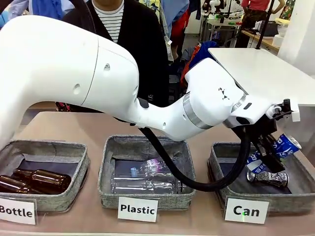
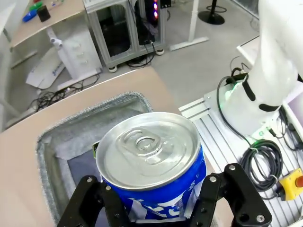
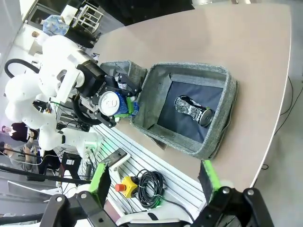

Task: Sort the can waste into the basket.
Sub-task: Pick up the can waste from the table and place it in the right Fabric basket.

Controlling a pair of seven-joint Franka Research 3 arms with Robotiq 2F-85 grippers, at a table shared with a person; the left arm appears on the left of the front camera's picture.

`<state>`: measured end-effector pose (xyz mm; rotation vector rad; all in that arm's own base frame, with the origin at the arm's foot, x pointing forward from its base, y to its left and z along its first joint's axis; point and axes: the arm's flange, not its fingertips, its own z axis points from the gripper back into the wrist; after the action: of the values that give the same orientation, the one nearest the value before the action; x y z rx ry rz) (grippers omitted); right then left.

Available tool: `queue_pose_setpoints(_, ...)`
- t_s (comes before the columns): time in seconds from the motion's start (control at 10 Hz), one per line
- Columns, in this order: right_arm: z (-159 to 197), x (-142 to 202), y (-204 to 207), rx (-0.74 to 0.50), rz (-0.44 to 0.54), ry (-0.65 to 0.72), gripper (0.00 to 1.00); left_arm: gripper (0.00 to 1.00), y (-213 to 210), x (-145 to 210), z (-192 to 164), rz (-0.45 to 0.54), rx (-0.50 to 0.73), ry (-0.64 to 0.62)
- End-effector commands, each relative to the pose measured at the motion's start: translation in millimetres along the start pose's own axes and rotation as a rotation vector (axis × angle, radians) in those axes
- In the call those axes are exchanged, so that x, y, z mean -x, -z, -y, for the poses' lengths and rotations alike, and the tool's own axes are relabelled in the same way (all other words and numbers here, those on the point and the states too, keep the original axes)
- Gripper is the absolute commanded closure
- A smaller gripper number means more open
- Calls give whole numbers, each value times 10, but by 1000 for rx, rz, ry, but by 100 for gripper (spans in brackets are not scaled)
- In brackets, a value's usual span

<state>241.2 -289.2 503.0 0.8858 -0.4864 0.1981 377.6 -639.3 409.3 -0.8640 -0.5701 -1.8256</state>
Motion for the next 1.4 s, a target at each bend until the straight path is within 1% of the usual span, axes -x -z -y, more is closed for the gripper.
queue_pose_setpoints(0.0,-45,-25,-22,1,-4,7,0,39,-26,18,0,-15,-29,94)
queue_pose_setpoints(0.1,-45,-25,-22,1,-4,7,0,39,-20,16,18,-41,-79,140)
queue_pose_setpoints(0.2,-45,-25,-22,1,-4,7,0,0,-19,22,41,-46,-84,146)
queue_pose_setpoints(0.3,-45,-25,-22,1,-4,7,0,35,-28,27,65,-53,-93,158)
queue_pose_setpoints(0.4,-45,-25,-22,1,-4,7,0,0,-43,28,82,-49,-97,161)
queue_pose_setpoints(0.7,-45,-25,-22,1,-4,7,0,0,-262,51,131,-52,-157,176)
queue_pose_setpoints(1.0,0,-1,1,0,0,0,0,0,-490,31,229,-44,-178,184)
queue_pose_setpoints(1.1,-31,-83,94,-7,-41,11,0,0,-634,24,281,-36,-179,179)
queue_pose_setpoints(1.2,-72,-227,255,-8,-80,25,0,0,-879,33,370,-10,-154,117)
queue_pose_setpoints(1.3,-144,-411,484,-60,-124,-3,0,0,-1249,94,489,-19,-191,41)
